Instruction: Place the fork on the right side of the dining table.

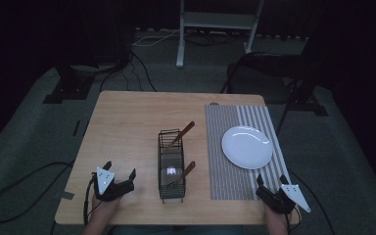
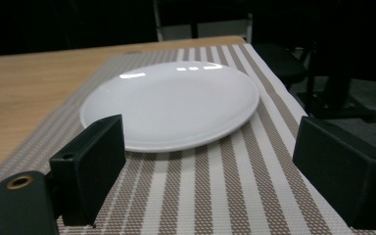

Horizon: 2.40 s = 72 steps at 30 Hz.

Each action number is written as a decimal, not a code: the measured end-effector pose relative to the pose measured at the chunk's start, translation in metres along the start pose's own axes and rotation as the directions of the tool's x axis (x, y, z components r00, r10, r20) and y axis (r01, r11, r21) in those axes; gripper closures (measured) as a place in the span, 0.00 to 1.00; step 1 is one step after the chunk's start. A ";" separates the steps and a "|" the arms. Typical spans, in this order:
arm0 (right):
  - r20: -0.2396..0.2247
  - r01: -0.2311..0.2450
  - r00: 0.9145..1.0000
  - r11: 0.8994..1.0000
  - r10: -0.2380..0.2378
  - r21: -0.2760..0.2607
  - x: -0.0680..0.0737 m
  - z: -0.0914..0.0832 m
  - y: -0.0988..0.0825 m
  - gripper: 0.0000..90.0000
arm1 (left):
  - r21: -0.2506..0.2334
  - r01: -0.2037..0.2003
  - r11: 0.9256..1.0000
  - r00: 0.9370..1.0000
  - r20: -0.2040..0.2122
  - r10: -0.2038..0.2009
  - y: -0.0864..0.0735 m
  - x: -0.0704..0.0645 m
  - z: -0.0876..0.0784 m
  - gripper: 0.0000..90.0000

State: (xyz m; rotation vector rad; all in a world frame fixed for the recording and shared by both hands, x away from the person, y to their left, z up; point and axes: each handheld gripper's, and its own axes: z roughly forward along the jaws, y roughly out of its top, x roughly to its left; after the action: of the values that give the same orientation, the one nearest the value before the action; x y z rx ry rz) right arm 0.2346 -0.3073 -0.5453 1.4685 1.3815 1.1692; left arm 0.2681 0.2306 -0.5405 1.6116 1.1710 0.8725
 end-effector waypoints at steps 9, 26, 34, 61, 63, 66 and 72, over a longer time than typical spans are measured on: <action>-0.023 -0.019 1.000 1.000 0.019 -0.005 0.009 -0.011 0.015 0.15 | 0.007 0.010 1.000 0.999 -0.037 -0.010 0.000 -0.001 0.000 0.06; -0.224 -0.074 0.972 0.997 0.068 -0.016 0.101 -0.040 0.069 0.14 | 0.012 -0.032 0.999 0.999 -0.027 0.032 0.000 -0.005 0.000 0.06; -0.380 -0.088 0.922 0.996 0.079 -0.007 0.163 -0.056 0.086 0.13 | 0.021 -0.046 0.999 0.999 -0.020 0.047 0.000 -0.006 0.000 0.05; -0.351 -0.114 0.930 0.993 0.114 0.020 0.239 -0.054 0.093 0.88 | 0.003 -0.056 0.998 0.996 -0.064 0.056 0.000 -0.009 -0.001 0.05; -0.354 -0.112 0.929 0.994 0.107 0.006 0.240 -0.056 0.094 0.89 | 0.003 -0.054 0.999 0.997 -0.063 0.054 0.000 -0.009 -0.001 0.06; -0.370 -0.107 0.925 0.994 0.089 -0.029 0.242 -0.061 0.100 0.89 | 0.003 -0.051 0.999 0.997 -0.063 0.051 0.000 -0.009 -0.001 0.05; -0.423 -0.161 0.900 0.981 0.102 -0.106 0.230 -0.081 0.131 0.89 | 0.003 -0.049 0.999 0.997 -0.063 0.049 0.000 -0.009 -0.001 0.06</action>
State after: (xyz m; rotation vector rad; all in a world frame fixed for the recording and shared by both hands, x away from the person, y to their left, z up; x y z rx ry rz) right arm 0.1876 -0.0948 -0.3745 1.2742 1.4569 1.7073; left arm 0.2650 0.2223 -0.5407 1.6302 1.1804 0.9607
